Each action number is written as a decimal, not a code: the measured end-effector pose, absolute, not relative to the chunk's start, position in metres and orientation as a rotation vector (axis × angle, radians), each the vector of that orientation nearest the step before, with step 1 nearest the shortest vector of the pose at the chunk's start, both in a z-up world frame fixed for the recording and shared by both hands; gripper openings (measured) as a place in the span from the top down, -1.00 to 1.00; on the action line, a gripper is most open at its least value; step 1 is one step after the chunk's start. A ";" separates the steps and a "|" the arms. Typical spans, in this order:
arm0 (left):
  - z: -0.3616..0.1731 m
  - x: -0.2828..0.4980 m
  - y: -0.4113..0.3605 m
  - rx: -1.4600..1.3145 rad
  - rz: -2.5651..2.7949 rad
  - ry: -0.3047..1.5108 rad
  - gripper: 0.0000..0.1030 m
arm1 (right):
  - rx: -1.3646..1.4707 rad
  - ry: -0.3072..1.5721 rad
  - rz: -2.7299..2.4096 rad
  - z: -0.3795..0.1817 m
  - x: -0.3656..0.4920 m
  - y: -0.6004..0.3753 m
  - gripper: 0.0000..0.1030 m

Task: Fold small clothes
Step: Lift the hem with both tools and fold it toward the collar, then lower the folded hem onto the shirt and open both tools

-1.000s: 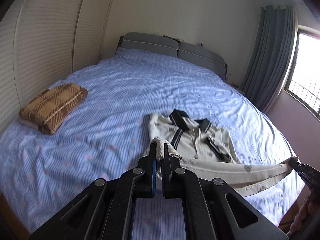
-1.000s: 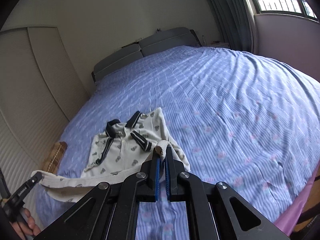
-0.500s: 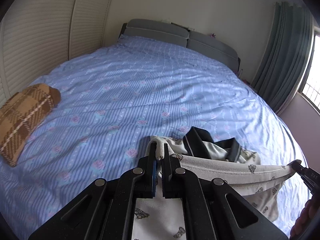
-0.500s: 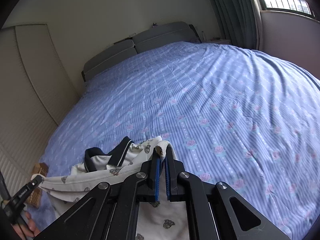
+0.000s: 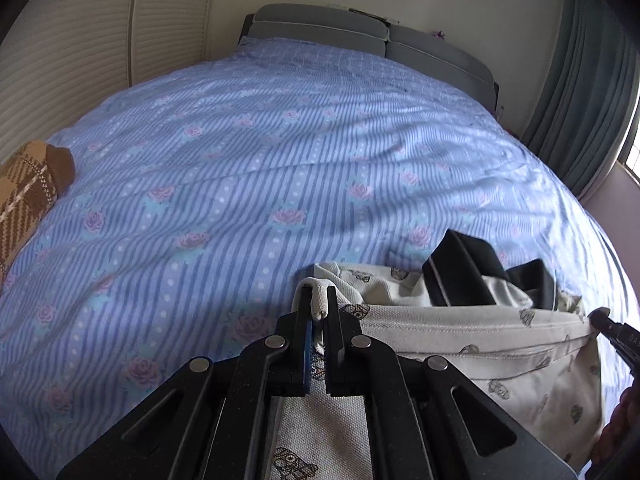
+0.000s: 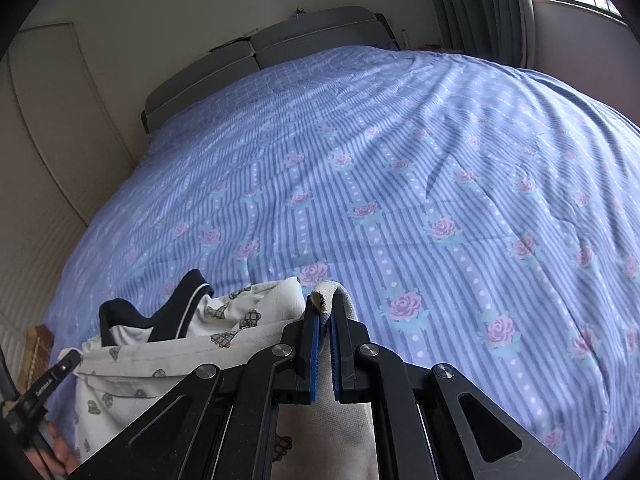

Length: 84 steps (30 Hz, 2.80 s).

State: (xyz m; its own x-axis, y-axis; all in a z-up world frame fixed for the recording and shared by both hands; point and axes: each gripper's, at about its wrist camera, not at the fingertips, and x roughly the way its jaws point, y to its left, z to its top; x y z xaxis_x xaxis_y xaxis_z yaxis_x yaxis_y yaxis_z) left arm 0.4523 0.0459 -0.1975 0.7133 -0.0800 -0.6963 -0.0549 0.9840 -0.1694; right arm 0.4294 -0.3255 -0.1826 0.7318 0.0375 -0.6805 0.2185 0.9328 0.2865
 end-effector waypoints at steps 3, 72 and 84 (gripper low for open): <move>-0.193 0.449 0.043 -0.161 -0.015 0.768 0.74 | 0.340 0.760 -0.104 -0.189 0.431 -0.322 0.88; -0.196 0.486 0.016 -0.095 -0.168 0.829 0.16 | 0.031 0.859 -0.028 -0.183 0.488 -0.247 0.09; -0.167 0.426 0.010 -0.098 -0.216 0.799 0.01 | 0.132 0.789 0.001 -0.153 0.417 -0.263 0.09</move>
